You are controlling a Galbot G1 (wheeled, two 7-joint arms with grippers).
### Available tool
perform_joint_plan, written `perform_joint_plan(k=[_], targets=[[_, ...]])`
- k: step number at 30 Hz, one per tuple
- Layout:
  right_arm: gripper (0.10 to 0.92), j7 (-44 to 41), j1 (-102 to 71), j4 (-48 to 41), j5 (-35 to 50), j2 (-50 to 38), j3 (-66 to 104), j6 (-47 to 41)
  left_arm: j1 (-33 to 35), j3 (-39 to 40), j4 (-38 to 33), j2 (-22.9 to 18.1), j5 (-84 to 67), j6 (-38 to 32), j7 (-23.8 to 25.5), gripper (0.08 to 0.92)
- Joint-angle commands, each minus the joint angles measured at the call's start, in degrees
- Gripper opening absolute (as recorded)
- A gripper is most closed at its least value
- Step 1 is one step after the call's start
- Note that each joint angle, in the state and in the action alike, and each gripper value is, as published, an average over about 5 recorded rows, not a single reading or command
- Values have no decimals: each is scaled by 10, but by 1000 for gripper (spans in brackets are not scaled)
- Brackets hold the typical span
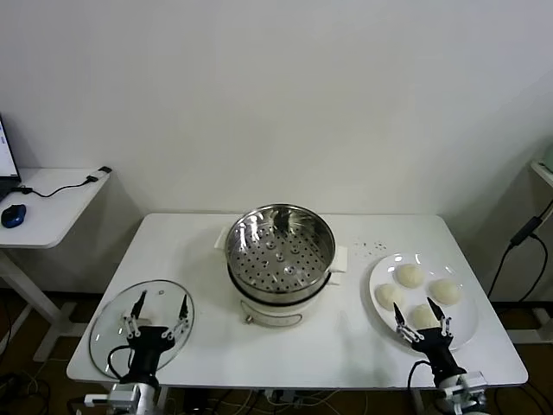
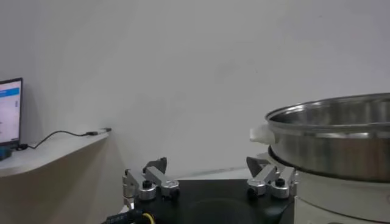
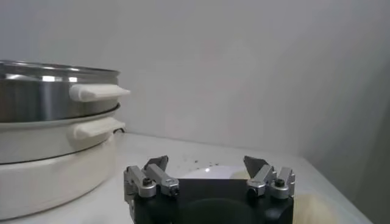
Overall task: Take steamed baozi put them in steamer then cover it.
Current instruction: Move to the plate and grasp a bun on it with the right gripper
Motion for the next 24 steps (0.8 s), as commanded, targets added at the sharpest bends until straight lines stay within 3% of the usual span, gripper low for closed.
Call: perform_joint_plan(k=[1, 8, 13, 24], targets=[[823, -74, 74, -23, -63, -134, -1, -97, 5, 5, -1, 3, 6, 3, -10, 823], [823, -211, 188, -98, -56, -350, -76, -185, 20, 15, -1, 11, 14, 2, -18, 823], [823, -334, 346, -179, -73, -453, -229, -188, 24, 16, 2, 10, 13, 0, -21, 823], [823, -495, 707, -334, -164, -459, -629, -145, 19, 11, 7, 12, 7, 5, -26, 823]])
